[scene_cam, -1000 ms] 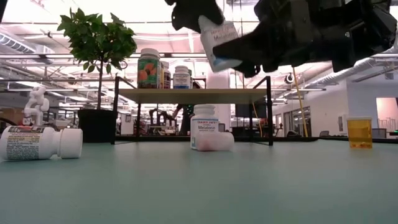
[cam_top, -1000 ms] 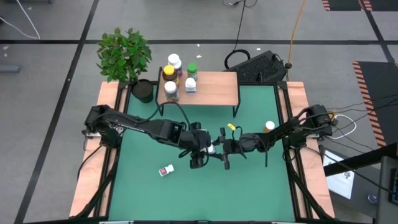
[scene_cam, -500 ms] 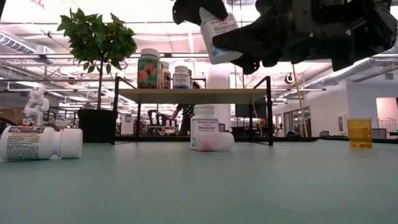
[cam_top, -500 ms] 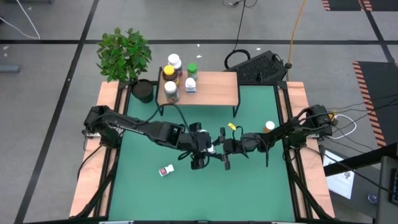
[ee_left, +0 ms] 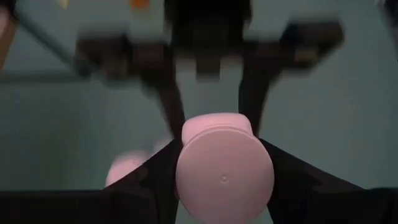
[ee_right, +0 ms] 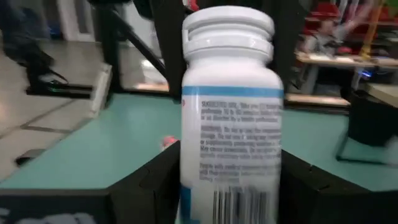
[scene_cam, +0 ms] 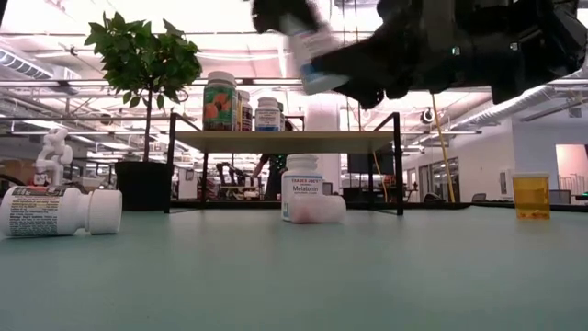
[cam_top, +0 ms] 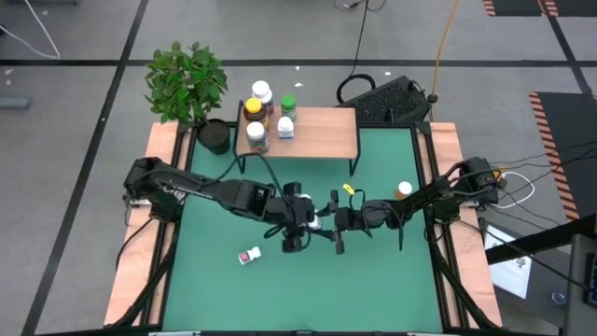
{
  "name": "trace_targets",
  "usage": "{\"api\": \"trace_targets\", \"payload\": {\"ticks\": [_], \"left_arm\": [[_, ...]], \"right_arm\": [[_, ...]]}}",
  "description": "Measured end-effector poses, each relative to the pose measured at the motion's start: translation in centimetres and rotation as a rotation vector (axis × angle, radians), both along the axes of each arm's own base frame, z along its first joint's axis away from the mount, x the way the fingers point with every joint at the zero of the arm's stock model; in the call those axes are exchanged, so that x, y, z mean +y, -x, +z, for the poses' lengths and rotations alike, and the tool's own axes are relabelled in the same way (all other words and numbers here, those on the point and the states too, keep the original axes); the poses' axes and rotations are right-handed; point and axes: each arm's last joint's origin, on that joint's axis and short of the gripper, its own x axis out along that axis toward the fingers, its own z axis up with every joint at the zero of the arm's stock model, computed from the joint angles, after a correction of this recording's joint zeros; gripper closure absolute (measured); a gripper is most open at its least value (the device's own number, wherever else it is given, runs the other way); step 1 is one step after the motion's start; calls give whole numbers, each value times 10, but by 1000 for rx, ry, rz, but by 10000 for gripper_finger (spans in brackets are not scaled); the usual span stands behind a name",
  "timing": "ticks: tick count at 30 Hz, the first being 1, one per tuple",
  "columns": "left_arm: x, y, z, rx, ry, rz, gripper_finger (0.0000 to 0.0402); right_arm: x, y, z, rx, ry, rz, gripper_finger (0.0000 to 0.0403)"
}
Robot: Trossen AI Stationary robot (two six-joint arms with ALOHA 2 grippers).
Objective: Pick and place medicine bottles onto shelf by color
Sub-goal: Put the right small white pill bottle on the shelf
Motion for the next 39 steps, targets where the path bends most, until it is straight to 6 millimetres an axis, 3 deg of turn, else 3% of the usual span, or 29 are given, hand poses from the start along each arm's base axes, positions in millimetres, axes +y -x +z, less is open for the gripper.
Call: {"api": "trace_targets", "payload": {"ticks": [8,17,23,32,39], "left_arm": [[55,10,22,55,-6,37,227],[132,12,45,62,-198,1,224],[179,27,37,137,-197,16,221],[221,44,33,186,-227,70,221],[228,49,33,183,-191,57,220]], "right_arm": [[-9,3,-13,132,130,-271,149],[-11,3,-16,163,114,-273,147],[-9,3,-16,171,110,-220,151],[-7,4,-18,185,106,-212,152],[-7,4,-20,203,77,-216,152]]}}
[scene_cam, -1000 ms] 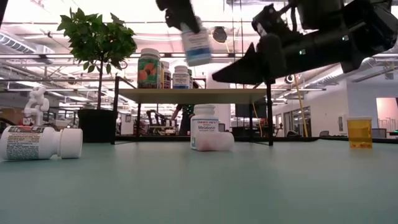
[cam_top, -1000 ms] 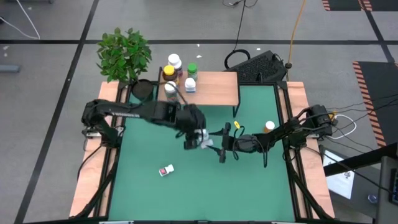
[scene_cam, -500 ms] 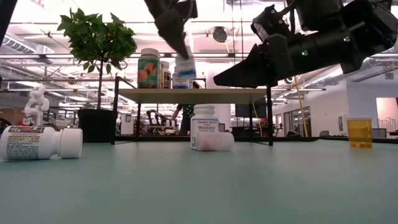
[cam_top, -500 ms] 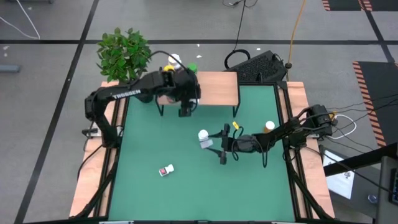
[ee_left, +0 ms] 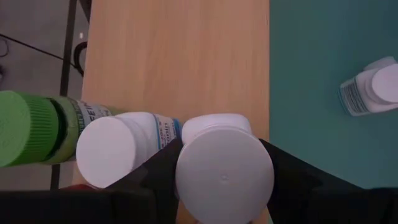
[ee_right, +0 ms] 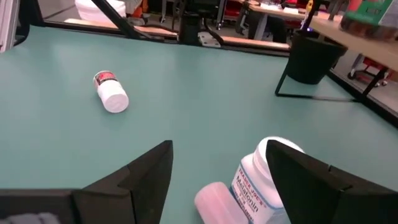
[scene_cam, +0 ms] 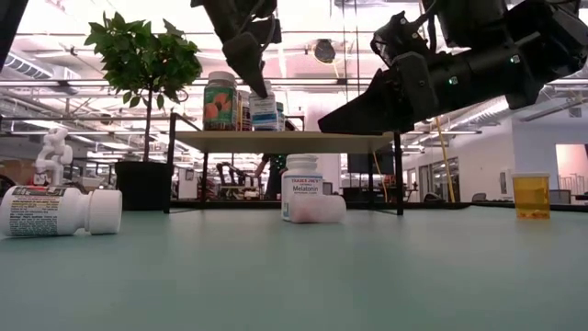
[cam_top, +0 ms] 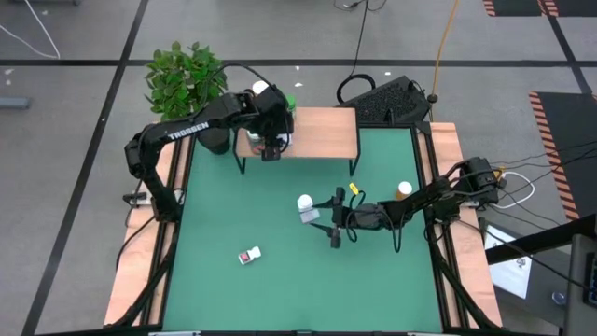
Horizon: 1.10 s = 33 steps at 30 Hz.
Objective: Pick and place medicine bottles onto shelf by color
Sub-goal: Put the right small white pill bottle on the shelf
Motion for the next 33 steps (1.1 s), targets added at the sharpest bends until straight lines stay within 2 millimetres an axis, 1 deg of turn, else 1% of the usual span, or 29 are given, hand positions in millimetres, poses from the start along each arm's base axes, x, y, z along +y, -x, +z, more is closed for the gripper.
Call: {"api": "trace_targets", "payload": {"ticks": [8,15,21,30,33], "left_arm": [[-2,-3,-4,15,0,-26,219],[1,-9,-17,25,-8,-49,215],[1,-11,-18,16,-13,-50,198],[1,-12,-19,22,-18,-34,198],[1,-12,-19,19,-20,-27,189]], "right_arm": [[0,0,-1,6,-15,10,152],[2,0,-1,9,-26,45,152],[2,0,-1,9,-22,49,152],[2,0,-1,9,-28,48,152],[2,0,-1,12,-30,50,152]]}}
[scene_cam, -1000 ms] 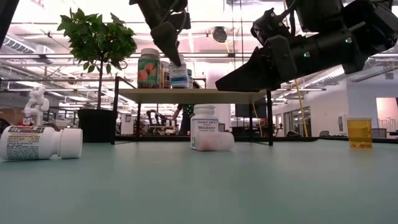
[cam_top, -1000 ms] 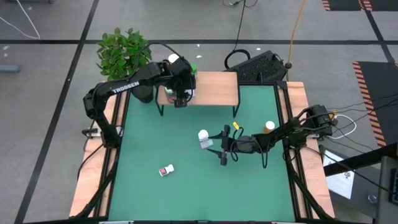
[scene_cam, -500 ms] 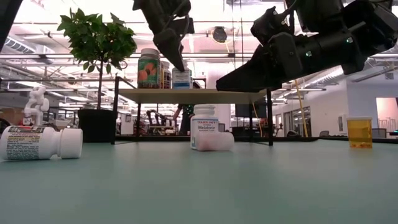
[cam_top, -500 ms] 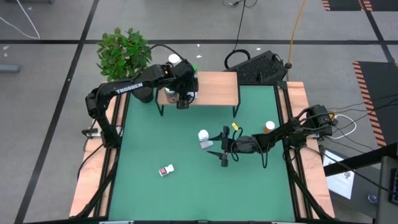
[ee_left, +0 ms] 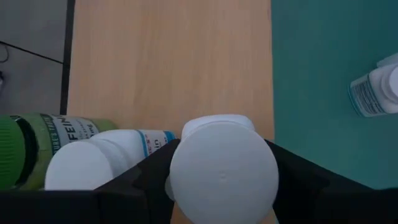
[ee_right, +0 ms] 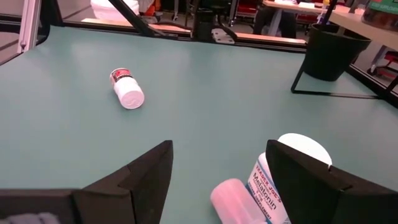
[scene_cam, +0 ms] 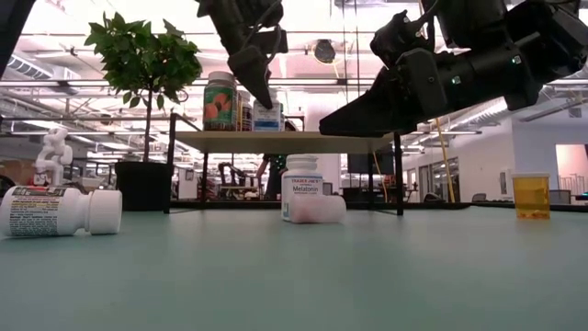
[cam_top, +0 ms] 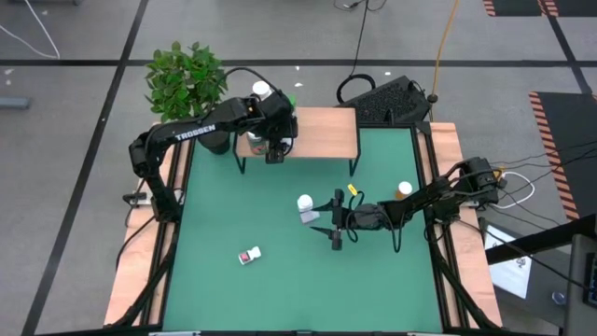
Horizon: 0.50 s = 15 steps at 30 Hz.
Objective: Pick and place medicine bottles onto shelf by color
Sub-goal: Put the right small white pill bottle on the shelf
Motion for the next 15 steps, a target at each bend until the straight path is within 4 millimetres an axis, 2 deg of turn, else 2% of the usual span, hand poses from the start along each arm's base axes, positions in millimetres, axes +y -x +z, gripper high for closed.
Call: {"api": "trace_targets", "payload": {"ticks": [9,15], "left_arm": [[1,0,0,8,-20,22,127],[1,0,0,15,-38,33,114]], "right_arm": [[0,0,0,2,-1,2,151],[0,0,-1,6,-3,1,151]]}}
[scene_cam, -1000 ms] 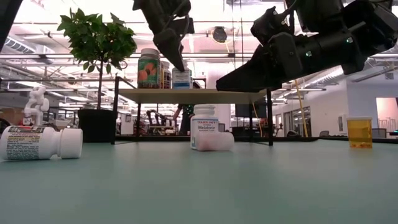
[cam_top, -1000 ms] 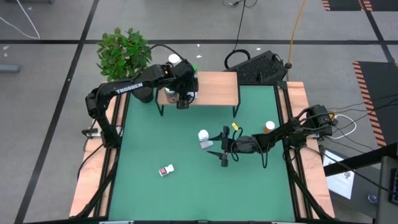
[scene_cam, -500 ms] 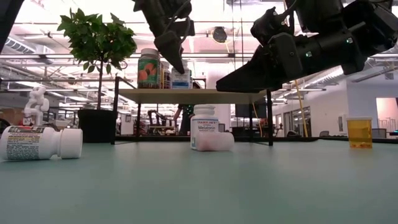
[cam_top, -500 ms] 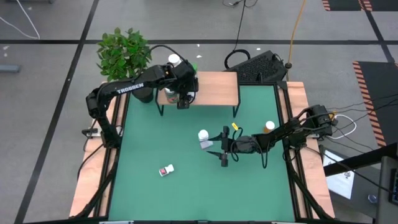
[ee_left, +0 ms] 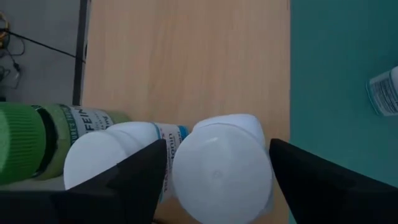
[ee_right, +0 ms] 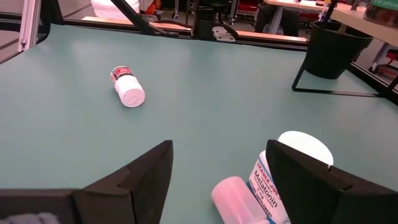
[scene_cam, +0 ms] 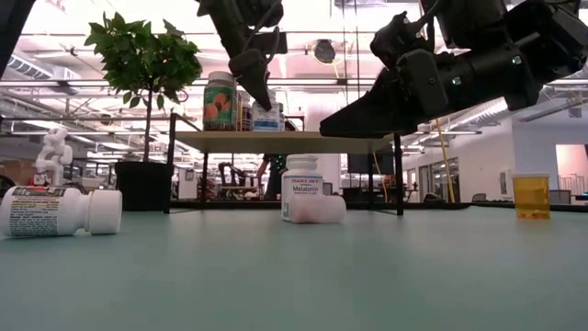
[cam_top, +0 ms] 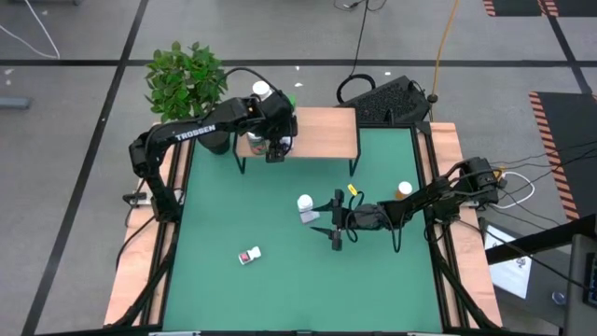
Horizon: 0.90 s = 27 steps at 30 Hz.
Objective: Pick and place medicine bottles onto shelf by color
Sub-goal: Put the right small white pill bottle on the shelf, then put the small white pill bottle on the shelf
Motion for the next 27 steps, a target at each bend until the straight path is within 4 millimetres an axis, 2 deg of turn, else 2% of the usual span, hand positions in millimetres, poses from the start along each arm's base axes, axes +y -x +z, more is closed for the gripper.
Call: {"api": "trace_targets", "payload": {"ticks": [9,19,23,27], "left_arm": [[-10,-2,4,19,-74,-8,118],[-24,5,25,-29,-152,-16,119],[-43,15,46,-90,-186,-10,119],[-80,31,69,-195,-119,51,119]], "right_arm": [[0,0,0,0,2,0,151],[0,0,0,1,9,-4,151],[0,0,0,1,9,4,151],[7,1,1,-9,12,81,151]]}}
